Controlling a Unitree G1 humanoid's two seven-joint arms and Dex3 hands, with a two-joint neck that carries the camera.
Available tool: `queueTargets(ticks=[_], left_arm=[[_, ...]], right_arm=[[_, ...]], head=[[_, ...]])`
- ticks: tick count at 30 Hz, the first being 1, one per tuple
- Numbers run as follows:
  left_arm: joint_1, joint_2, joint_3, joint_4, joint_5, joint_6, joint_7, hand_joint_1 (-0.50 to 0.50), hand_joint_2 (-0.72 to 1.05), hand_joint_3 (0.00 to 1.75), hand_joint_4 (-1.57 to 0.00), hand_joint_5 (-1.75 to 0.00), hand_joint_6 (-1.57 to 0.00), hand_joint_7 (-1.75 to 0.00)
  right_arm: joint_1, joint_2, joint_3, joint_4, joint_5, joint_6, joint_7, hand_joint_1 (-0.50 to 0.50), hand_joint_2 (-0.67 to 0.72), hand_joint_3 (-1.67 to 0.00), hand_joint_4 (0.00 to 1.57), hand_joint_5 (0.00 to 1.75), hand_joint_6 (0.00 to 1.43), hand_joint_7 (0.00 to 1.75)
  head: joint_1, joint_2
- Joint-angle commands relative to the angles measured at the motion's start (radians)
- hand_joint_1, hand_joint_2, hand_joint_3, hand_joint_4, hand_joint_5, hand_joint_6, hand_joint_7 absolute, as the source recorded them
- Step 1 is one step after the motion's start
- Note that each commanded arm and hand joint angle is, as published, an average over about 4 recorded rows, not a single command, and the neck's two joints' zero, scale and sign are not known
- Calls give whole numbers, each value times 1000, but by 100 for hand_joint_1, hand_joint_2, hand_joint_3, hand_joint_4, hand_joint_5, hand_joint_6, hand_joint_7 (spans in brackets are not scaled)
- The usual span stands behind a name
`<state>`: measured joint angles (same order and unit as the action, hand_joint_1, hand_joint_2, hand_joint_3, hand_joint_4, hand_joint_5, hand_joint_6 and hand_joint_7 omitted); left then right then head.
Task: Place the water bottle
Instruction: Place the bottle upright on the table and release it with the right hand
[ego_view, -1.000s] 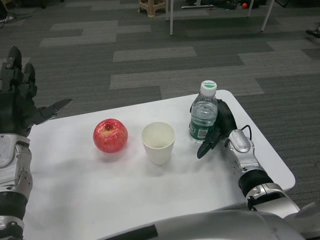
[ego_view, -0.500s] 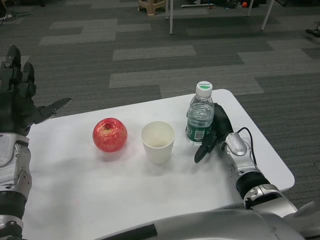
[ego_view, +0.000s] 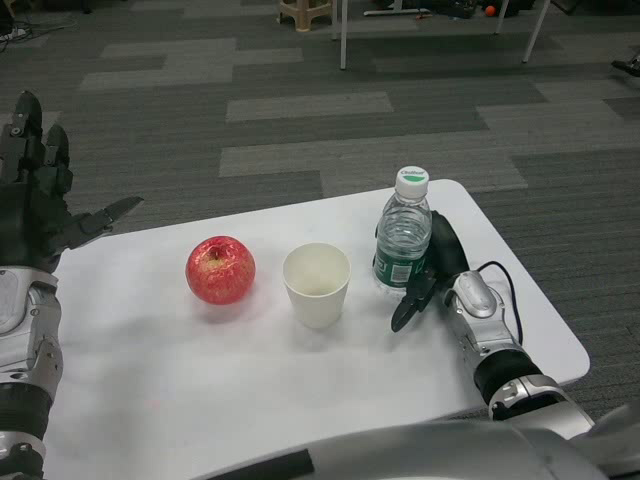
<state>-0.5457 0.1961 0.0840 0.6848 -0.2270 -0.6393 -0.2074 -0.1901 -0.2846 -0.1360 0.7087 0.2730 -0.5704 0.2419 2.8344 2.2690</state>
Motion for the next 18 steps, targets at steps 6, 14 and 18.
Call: queueTargets(ticks=[6, 14, 18], left_arm=[[13, 0, -1, -5, -12, -11, 8, -50, 52, 9, 0, 0, -3, 0], [16, 0, 0, -8, -14, -12, 8, -50, 58, 9, 0, 0, -3, 0], [16, 0, 0, -8, -14, -13, 8, -50, 54, 9, 0, 0, -3, 0]], right_arm=[[51, 8, 7, 38, -28, 38, 5, -36, 72, 0, 106, 155, 46, 133], [51, 7, 6, 41, -29, 38, 8, -44, 72, 0, 106, 155, 41, 126], [51, 7, 2, 41, -31, 38, 8, -46, 72, 0, 102, 155, 36, 124]], head=[[1, 1], [3, 4], [1, 6]])
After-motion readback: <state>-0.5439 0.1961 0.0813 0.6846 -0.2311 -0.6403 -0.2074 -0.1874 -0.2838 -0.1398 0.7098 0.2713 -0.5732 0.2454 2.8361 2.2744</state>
